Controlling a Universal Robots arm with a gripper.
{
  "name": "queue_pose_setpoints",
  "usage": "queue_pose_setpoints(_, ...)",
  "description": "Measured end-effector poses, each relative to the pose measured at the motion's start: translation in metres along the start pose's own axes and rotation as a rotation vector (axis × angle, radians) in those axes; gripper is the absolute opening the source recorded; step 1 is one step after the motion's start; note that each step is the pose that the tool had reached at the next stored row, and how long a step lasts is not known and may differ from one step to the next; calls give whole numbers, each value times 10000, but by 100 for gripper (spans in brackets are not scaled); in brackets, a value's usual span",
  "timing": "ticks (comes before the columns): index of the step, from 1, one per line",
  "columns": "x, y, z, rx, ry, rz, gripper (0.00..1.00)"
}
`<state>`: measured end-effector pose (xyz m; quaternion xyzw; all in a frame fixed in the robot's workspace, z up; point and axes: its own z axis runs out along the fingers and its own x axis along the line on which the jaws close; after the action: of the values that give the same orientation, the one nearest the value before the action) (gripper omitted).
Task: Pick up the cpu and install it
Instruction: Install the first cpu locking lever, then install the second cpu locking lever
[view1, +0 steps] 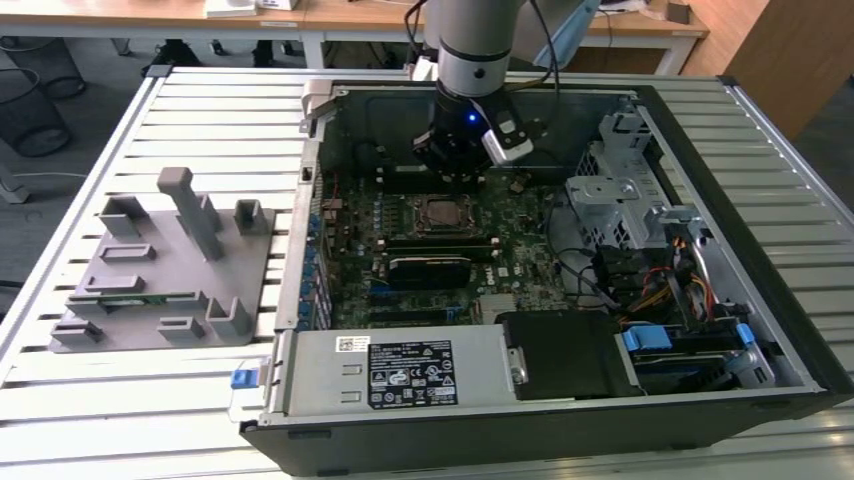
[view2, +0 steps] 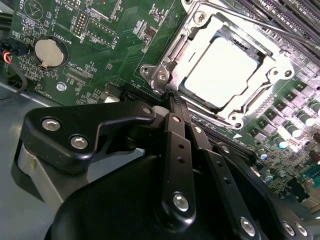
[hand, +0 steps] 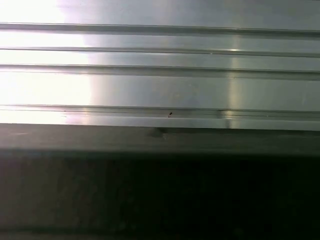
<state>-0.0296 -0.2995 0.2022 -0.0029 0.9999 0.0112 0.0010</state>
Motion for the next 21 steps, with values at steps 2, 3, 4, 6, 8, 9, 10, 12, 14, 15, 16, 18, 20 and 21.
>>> queue_pose_setpoints(2,0,-6,0,0,0,0,11)
queue_pose_setpoints(3,0,-8,0,0,0,0,11)
queue_pose_setpoints(4,0,-11,0,0,0,0,11)
queue_pose_setpoints(6,0,-19,0,1,0,0,11)
queue_pose_setpoints(8,0,-30,-1,0,0,0,11)
queue_pose_setpoints(9,0,-38,-1,0,-1,0,11)
queue_pose_setpoints(10,0,-47,-1,-1,0,0,11)
queue_pose_setpoints(12,0,-70,-1,0,0,0,11)
queue_pose_setpoints(14,1,-96,-2,1,1,0,11)
queue_pose_setpoints(15,0,-109,-3,1,0,0,11)
queue_pose_setpoints(16,1,-125,-3,0,0,0,11)
queue_pose_setpoints(18,1,-157,-3,-1,0,0,11)
queue_pose_setpoints(20,1,-181,-4,1,1,0,11)
queue_pose_setpoints(21,1,-192,-4,0,0,0,11)
